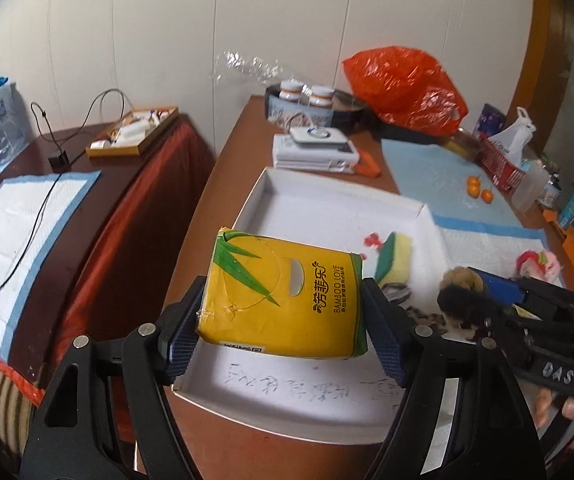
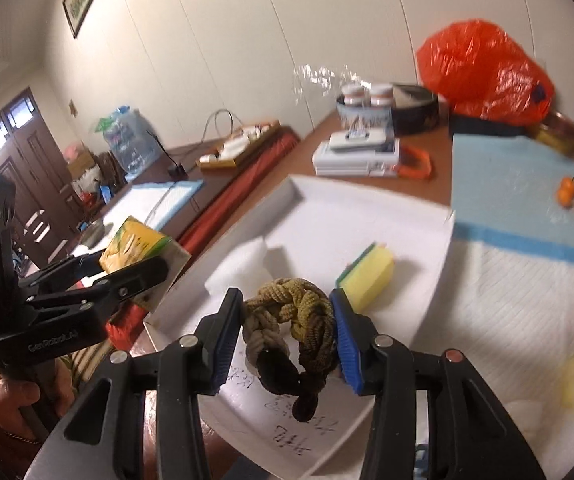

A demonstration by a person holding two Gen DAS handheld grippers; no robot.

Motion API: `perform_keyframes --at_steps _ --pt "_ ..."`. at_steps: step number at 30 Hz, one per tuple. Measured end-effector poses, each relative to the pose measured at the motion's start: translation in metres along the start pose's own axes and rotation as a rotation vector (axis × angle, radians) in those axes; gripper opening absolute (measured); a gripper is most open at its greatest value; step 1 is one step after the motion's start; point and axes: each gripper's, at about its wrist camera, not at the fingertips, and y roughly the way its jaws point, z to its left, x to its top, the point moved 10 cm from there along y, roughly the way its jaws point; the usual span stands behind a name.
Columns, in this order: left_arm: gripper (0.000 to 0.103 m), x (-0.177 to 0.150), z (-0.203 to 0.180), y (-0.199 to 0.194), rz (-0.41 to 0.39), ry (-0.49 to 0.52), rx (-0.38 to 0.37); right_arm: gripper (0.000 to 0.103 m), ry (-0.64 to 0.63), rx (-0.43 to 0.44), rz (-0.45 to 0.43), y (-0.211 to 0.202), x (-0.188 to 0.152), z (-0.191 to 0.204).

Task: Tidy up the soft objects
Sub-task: 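Release the tissue pack and rope knot into the white tray, then return both grippers to the pad and approach the white rolled towel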

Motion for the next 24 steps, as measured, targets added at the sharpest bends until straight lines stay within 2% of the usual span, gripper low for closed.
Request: perform_keyframes --at_steps 1,2,3,4,5,8,14,24 --pt "0.081 -0.001 0.003 0.005 0.006 -0.004 0.006 0.066 0.005 -0.009 0.012 0.005 -0.004 0.0" --pt "0.082 -0.002 0.006 0.008 0.001 -0.009 0.016 0.078 0.012 -0.017 0.022 0.009 -0.007 0.0" --pt "0.09 -0.002 0.01 0.011 -0.003 -0.013 0.03 0.094 0.017 -0.03 0.022 0.011 -0.008 -0.002" --pt "0.097 -0.003 0.013 0.013 -0.001 -0.02 0.042 0.102 0.018 -0.05 0.009 0.01 -0.008 -0.004" --pt "0.103 -0.003 0.016 0.015 0.001 -0.025 0.042 0.103 0.014 -0.069 -0.008 0.008 -0.006 -0.005" --pt "0.103 -0.001 0.018 0.016 -0.016 -0.03 0.034 0.103 0.008 -0.113 -0.053 -0.002 -0.002 -0.008" --pt "0.103 0.002 0.01 0.012 -0.041 -0.025 0.004 0.103 0.022 -0.154 -0.086 -0.01 0.001 -0.013" --pt "0.103 -0.005 -0.035 0.003 -0.039 0.008 -0.032 0.103 0.086 -0.191 -0.145 -0.042 -0.009 -0.042"
